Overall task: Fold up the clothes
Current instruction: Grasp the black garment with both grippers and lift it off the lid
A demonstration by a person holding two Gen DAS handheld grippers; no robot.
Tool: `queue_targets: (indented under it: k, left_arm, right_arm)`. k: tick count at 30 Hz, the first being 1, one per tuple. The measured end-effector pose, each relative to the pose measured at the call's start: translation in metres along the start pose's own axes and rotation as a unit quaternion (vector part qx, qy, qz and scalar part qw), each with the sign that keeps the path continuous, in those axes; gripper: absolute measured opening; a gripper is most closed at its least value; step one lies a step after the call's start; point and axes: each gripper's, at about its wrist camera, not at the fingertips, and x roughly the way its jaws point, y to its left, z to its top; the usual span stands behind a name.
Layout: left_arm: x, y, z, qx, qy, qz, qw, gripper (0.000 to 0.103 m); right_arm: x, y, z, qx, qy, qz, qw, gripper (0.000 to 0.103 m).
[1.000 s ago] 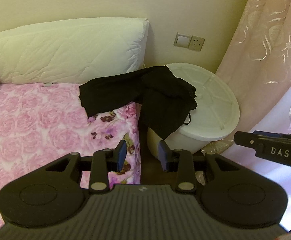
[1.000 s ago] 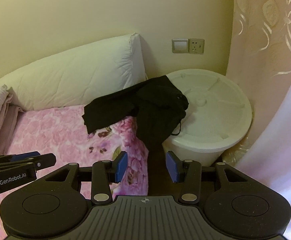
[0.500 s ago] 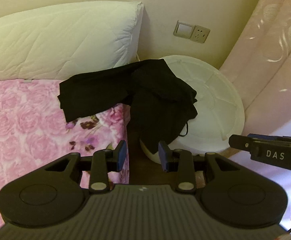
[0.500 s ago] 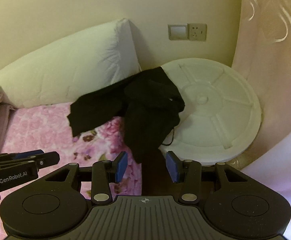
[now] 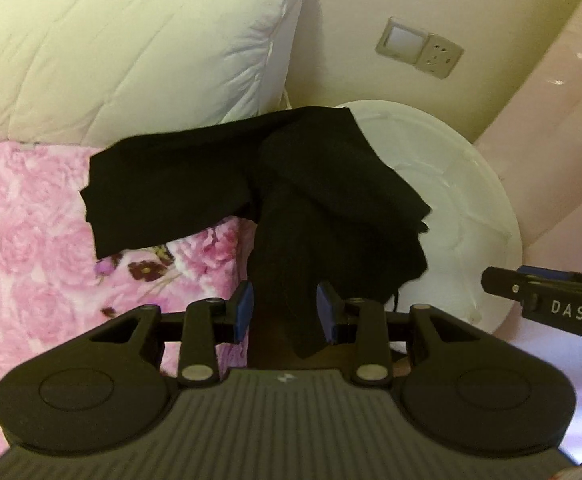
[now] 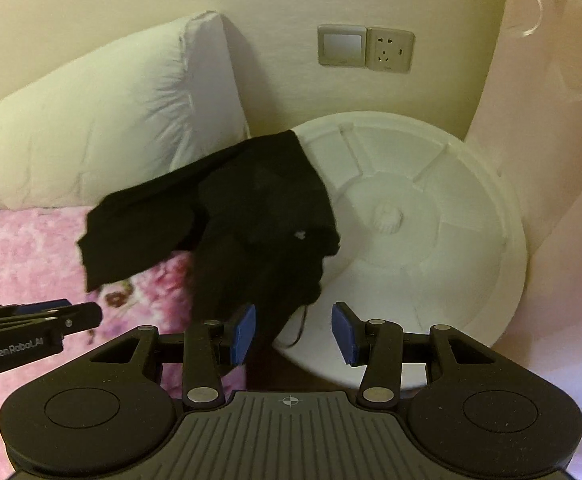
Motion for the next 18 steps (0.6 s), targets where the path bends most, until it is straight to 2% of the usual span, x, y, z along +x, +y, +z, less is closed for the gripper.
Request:
queue_targets:
  k: [8, 11, 16, 18]
  left_arm:
    - [0.065, 0.014, 0.011, -0.085, 0.041, -0.025, 0.9952, 0.031]
    - [0.086, 0.015, 0.016, -0.081, 0.046, -0.033, 0.9952, 0.031]
    - [0.124, 0.015, 0.021, -0.063, 0.054, -0.018, 0.9964, 0.032]
    - [0.14, 0.02, 0.021, -0.075, 0.056, -0.024, 0.9953, 0.032]
  right_arm:
    - [0.052, -0.017, 0.025, 0.004, 0.03, 0.006, 1.0, 0.047]
    - [0.069, -0.019, 0.032, -0.005, 0.033, 0.012, 0.999, 0.047]
    - [0.099, -0.019, 0.043, -0.019, 0.04, 0.021, 0.999, 0.047]
    - [0.112, -0.018, 0.046, -0.026, 0.042, 0.021, 0.999, 0.047]
